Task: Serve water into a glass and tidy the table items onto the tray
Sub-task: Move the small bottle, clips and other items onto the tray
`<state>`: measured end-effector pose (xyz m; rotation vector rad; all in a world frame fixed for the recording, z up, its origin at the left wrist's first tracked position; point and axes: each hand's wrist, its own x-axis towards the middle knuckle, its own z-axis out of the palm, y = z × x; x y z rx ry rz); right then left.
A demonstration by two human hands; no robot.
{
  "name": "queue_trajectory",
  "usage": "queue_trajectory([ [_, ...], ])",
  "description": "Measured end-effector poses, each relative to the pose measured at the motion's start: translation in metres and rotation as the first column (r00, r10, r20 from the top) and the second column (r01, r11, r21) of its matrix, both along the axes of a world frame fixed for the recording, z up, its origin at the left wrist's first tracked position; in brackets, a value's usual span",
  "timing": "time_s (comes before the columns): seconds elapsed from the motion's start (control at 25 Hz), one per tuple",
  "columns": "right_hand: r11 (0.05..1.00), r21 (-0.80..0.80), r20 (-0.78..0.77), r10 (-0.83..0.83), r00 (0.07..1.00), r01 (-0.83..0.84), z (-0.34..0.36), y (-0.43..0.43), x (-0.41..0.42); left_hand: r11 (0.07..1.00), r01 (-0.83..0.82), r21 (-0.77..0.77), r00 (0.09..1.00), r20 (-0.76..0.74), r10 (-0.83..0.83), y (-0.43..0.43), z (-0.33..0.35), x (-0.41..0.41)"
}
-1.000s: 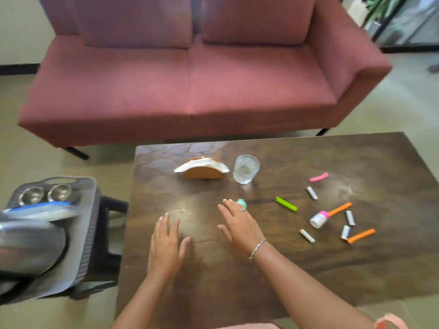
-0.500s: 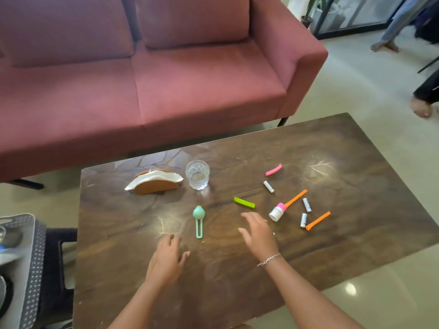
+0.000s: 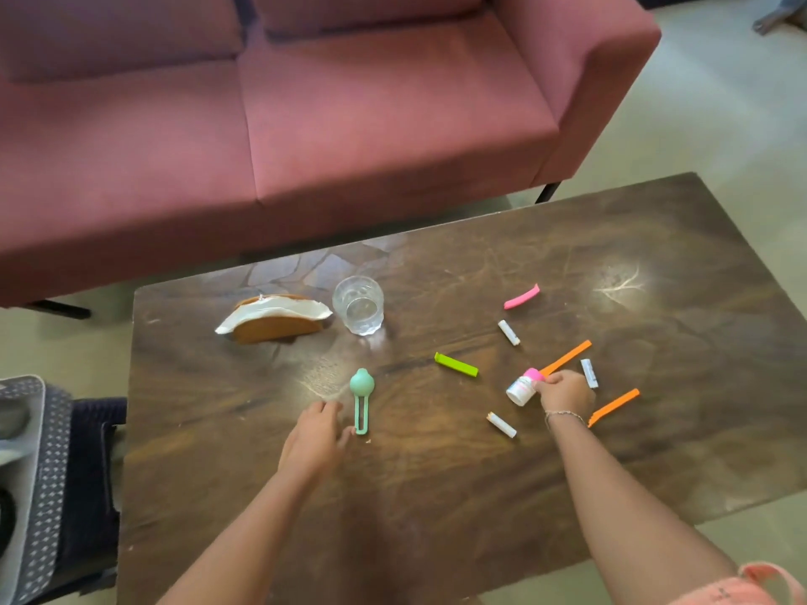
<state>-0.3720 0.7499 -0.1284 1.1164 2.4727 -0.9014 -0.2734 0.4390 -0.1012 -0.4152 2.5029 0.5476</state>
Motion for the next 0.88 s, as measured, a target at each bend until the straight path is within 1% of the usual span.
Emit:
queue_trajectory([
  [0.08, 1.0, -0.013, 0.077, -0.007, 0.997, 0.008, -0.005, -0.002, -0.005, 0.999, -0.039, 0.009, 0.999, -0.004, 0.039, 0.003, -0.006, -0.004],
  [0.2, 0.997, -0.026, 0.132, -0.068, 0.989, 0.072, -0.015, -0.008, -0.01, 0.996, -0.086, 0.004, 0.996, -0.028, 0.086, 0.008, -0.011, -0.007],
  [0.32, 0.994, -0.023, 0.156, -0.106, 0.982, 0.11, -0.025, -0.01, -0.015, 0.984, -0.176, 0.003, 0.983, -0.054, 0.175, 0.012, -0.012, -0.015],
  [0.44, 0.994, -0.021, 0.164, -0.106, 0.981, 0.111, -0.03, -0.009, -0.021, 0.969, -0.248, 0.012, 0.968, -0.041, 0.249, 0.02, -0.014, -0.024],
  [0.52, 0.996, -0.012, 0.152, -0.087, 0.984, 0.09, -0.026, -0.011, -0.022, 0.934, -0.358, 0.013, 0.934, -0.013, 0.358, 0.025, -0.017, -0.03],
  [0.6, 1.0, -0.007, 0.085, -0.03, 0.996, 0.031, -0.022, -0.015, -0.018, 0.875, -0.484, 0.005, 0.875, 0.023, 0.484, 0.03, -0.022, -0.036],
  [0.64, 1.0, -0.009, 0.036, 0.008, 0.999, -0.007, -0.018, -0.017, -0.015, 0.854, -0.52, 0.001, 0.854, 0.032, 0.52, 0.032, -0.026, -0.038],
  [0.72, 0.996, -0.012, -0.073, 0.083, 0.994, -0.084, -0.013, -0.021, -0.009, 0.838, -0.546, -0.017, 0.836, 0.048, 0.546, 0.038, -0.035, -0.043],
  [0.8, 0.986, -0.017, -0.167, 0.163, 0.972, -0.169, -0.011, -0.027, -0.001, 0.831, -0.552, -0.068, 0.829, 0.068, 0.556, 0.043, -0.044, -0.046],
  [0.88, 0.975, -0.02, -0.241, 0.209, 0.948, -0.221, -0.012, -0.032, 0.004, 0.811, -0.576, -0.098, 0.808, 0.08, 0.584, 0.045, -0.052, -0.048],
])
